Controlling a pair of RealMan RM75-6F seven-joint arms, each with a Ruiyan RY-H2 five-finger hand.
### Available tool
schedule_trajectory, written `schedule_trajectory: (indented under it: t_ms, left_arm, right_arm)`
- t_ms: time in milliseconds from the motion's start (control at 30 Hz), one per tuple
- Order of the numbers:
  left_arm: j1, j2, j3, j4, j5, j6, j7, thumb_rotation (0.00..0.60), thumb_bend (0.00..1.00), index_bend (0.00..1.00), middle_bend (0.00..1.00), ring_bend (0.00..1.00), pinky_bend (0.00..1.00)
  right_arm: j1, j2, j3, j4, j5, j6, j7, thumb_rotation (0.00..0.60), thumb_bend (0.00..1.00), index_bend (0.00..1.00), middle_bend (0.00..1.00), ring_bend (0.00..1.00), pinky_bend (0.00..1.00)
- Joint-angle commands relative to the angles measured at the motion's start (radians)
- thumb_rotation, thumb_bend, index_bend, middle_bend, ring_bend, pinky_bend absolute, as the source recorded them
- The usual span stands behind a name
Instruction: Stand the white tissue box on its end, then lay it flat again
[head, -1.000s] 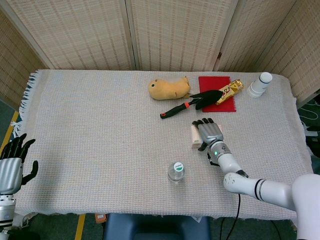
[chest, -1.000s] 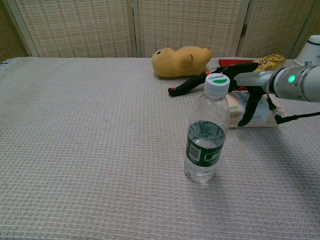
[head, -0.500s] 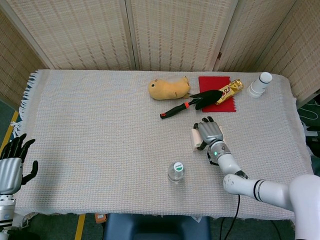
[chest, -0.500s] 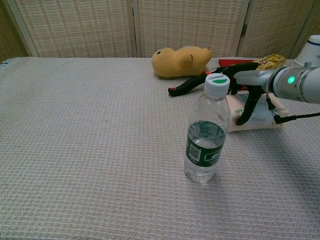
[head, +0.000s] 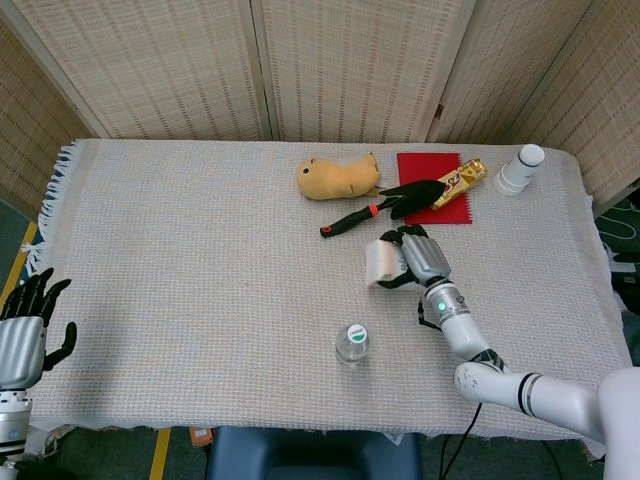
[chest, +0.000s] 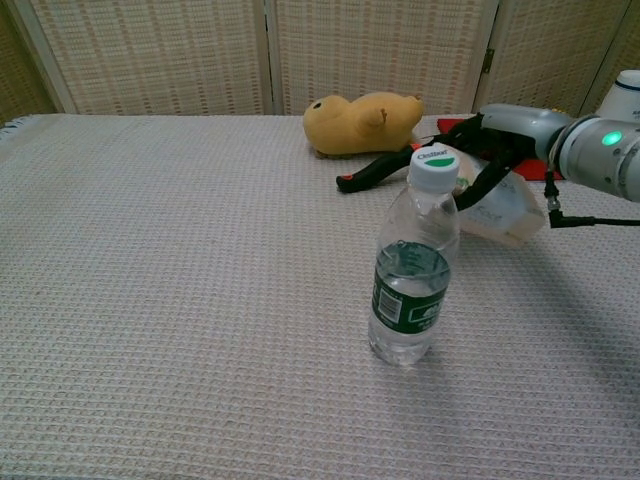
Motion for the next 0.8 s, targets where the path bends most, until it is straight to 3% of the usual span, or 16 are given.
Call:
schedule_trajectory:
  t_ms: [33,133,333,800]
  left_arm:
    - [0.001,0.000,0.001,-0.001,0.001,0.001,0.001,0.600,0.48,0.16,0.00,0.00,0.09]
    - [0.001,0.000,-0.001,-0.001,-0.001,0.002,0.000,0.600,0.48,0.16,0.00,0.00,0.09]
    - [-0.002,-0.004,-0.003,0.004,-0.007,-0.004,0.004,0.600,0.48,0.16,0.00,0.00,0.09]
    - [-0.011,-0.009,-0.007,0.017,-0.030,-0.026,0.010,0.600,0.48,0.16,0.00,0.00,0.09]
  right_arm:
    - [-0.209,-0.072,0.056,0.213,-0.527,0.151,1.070,0.600,0.04,0.48,0.44,0.35,0.00]
    - [-0.192,-0.134,0.020,0.389,-0.606,0.176,1.221,0.600,0.04,0.50,0.45,0.36,0.00]
    - [-0.149,-0.234,-0.022,0.618,-0.685,0.224,1.386,0.600,0.05,0.50,0.45,0.37,0.00]
    - [-0.120,-0.390,-0.089,0.938,-0.716,0.233,1.647,0.600,0.08,0.50,0.45,0.37,0.00]
